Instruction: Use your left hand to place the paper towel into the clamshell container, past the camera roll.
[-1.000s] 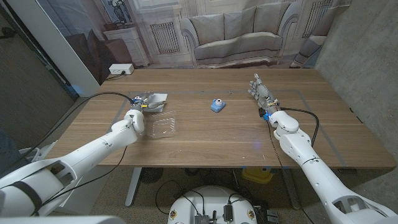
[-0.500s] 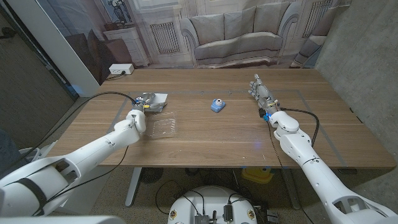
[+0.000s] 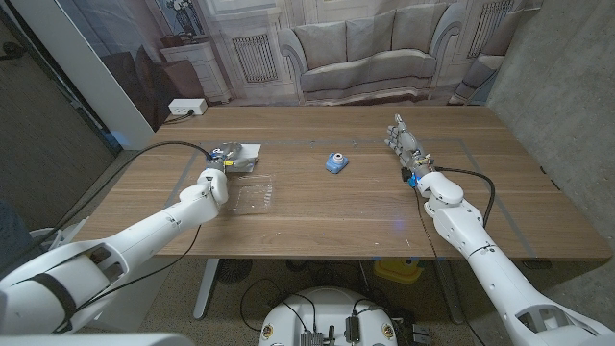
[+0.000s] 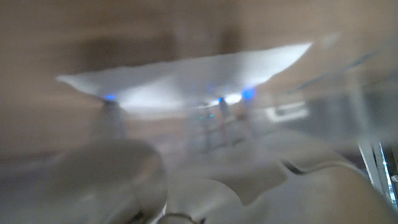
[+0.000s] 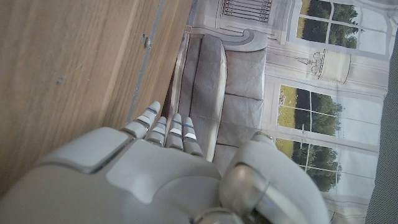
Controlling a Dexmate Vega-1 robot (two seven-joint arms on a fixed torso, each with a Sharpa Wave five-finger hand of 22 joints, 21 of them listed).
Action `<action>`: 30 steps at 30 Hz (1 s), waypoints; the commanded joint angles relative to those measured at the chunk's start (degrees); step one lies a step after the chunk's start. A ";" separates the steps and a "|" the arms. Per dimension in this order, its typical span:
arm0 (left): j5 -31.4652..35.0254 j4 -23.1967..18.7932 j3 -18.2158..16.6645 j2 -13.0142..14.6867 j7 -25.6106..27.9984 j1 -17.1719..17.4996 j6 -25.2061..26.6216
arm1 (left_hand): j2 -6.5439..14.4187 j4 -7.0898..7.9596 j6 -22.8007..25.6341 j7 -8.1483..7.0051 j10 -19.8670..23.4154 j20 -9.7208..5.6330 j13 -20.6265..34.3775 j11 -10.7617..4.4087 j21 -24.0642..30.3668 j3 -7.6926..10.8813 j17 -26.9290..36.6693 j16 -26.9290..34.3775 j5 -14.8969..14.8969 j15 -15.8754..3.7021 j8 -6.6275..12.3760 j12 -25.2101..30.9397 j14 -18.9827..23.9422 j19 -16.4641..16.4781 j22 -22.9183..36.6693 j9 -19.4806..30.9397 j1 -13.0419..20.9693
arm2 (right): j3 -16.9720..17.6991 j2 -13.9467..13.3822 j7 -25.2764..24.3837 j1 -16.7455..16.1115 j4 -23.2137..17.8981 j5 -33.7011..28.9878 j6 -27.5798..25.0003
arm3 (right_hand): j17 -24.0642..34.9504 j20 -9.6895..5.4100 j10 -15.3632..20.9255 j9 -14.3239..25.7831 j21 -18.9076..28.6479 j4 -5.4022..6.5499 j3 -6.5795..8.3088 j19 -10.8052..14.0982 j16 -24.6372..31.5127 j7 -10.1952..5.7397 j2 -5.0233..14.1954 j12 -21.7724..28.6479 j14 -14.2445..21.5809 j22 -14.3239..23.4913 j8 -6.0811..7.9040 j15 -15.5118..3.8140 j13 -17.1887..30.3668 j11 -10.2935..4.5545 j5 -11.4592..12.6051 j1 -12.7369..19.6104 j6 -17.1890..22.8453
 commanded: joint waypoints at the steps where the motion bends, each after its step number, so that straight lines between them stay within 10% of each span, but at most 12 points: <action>1: 0.68 -0.40 0.79 -0.11 -0.40 -0.17 1.65 | 0.96 -3.59 1.30 -0.10 1.43 -0.28 0.33 -0.46 1.11 2.82 0.27 0.53 -0.77 -3.87 0.37 0.37 1.85 3.80 0.18 0.13 4.82 | 0.43 -0.23 -0.44 -0.84 -0.88 0.09 0.11 | 0.13 -0.94 0.64 0.12 -0.13 -0.20 0.12 0.44 -0.35 0.09 0.17 -0.06 0.27 0.06 0.03 0.34 0.10 0.16 0.09 0.01 0.41; 13: 0.85 -1.33 0.87 -0.12 -0.29 0.29 3.45 | 5.05 -5.77 2.59 0.69 3.25 -1.22 0.58 0.38 2.45 6.15 0.84 0.87 -3.95 -3.54 0.37 0.36 4.43 10.29 0.21 0.38 13.27 | 0.72 -0.56 -1.02 -1.92 -2.18 0.10 -0.59 | 0.13 -0.93 0.62 0.13 -0.36 -0.27 0.06 0.51 -0.36 0.07 0.19 -0.08 0.28 0.07 0.02 0.36 0.11 0.16 0.08 0.00 0.40; 30: 1.87 -2.23 0.84 -0.21 1.26 0.57 5.87 | 9.37 -5.92 15.24 1.26 16.30 -10.52 1.26 -0.06 5.70 10.79 1.79 3.98 -12.38 -6.93 3.54 3.15 19.35 22.06 0.44 0.72 26.37 | 0.77 -0.84 -1.26 -2.47 -3.19 0.03 -1.13 | 0.13 -0.95 0.57 0.13 -0.63 -0.33 -0.01 0.61 -0.36 0.16 0.24 -0.11 0.28 0.08 0.03 0.33 0.11 0.13 0.07 -0.03 0.43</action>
